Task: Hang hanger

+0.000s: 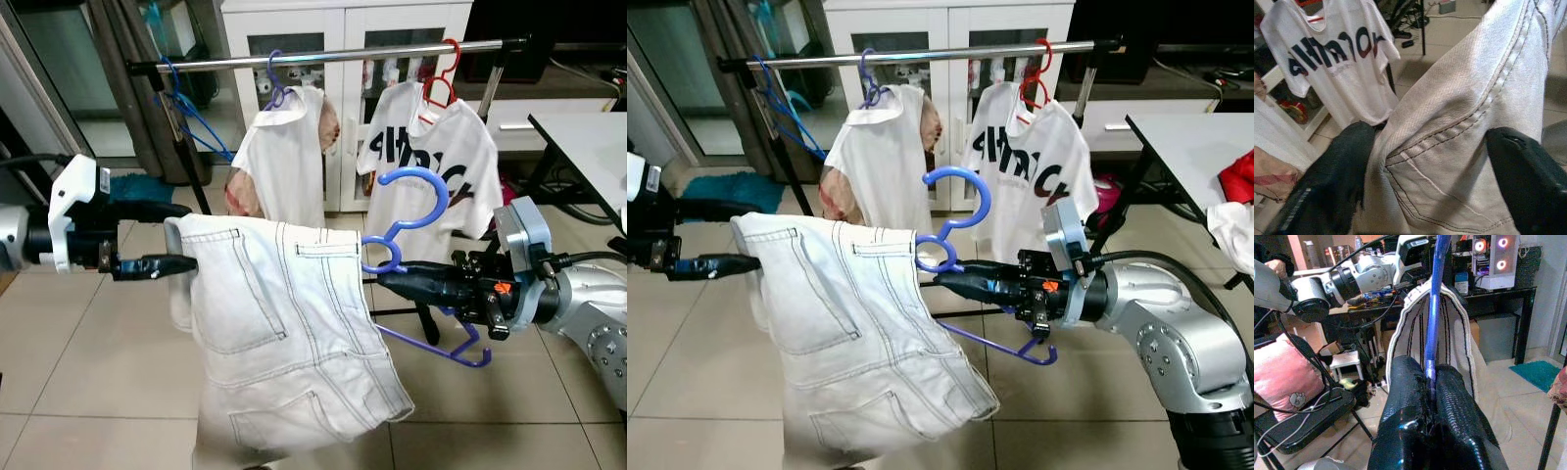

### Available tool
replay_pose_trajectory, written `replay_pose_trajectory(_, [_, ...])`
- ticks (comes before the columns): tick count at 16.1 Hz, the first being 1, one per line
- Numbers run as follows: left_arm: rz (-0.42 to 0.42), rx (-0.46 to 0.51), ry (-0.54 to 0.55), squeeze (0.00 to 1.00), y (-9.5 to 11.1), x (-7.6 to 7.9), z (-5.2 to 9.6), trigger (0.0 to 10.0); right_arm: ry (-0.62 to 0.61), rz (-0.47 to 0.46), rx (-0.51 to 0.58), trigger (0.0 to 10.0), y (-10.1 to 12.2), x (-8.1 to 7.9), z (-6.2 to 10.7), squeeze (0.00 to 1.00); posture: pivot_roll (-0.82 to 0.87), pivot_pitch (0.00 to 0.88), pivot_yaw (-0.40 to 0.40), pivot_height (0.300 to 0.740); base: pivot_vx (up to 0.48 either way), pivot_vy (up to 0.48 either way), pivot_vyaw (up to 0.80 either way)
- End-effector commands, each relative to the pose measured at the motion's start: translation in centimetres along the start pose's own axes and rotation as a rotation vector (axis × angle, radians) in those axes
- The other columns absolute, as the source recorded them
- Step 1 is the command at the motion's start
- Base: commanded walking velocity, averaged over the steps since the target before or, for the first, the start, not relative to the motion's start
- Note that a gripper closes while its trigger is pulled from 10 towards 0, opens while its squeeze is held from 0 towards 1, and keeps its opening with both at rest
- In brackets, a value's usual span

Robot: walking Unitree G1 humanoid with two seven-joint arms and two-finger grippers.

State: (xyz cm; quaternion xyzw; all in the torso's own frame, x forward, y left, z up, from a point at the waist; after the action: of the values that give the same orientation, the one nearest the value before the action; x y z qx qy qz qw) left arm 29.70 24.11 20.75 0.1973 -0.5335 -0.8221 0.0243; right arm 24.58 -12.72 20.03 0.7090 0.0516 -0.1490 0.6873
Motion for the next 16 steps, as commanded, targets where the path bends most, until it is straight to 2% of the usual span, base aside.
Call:
replay_pose_trajectory(1, [-0.006,-0.012,-0.019,0.00,0.21,-0.25,0.31,0.0,0.077,0.061,0.024,10.0,1.49,-1.20,-0.58,0.00,-0.08,0.000,0.109,0.740,0.000,0.000,0.00])
replay_pose_trajectory(8, [0.043,-0.011,-0.055,0.00,0.10,-0.32,0.82,0.0,0.075,0.061,0.027,10.0,1.47,-0.92,-0.79,0.00,-0.07,0.000,0.102,0.740,0.000,0.000,0.00])
replay_pose_trajectory(16, [0.099,0.013,-0.037,0.00,-0.21,-0.34,1.15,0.0,0.069,0.061,0.042,10.0,1.64,-0.73,-0.83,0.00,-0.07,0.000,0.098,0.740,0.000,0.000,0.00])
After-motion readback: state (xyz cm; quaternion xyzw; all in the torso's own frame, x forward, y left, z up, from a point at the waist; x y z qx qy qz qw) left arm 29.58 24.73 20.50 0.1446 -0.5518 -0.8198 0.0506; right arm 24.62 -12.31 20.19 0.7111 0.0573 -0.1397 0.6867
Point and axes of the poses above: a point about 5 cm out from each wrist's last joint towards the gripper, its own z axis pointing back from the gripper into the wrist, its own y axis along the axis of the wrist's last joint, x = y × z, the point moved 4 cm from there along -z, pointing out of the wrist towards the gripper, and after that the axes turned 10 degrees about -z, right-handed, at the moved point
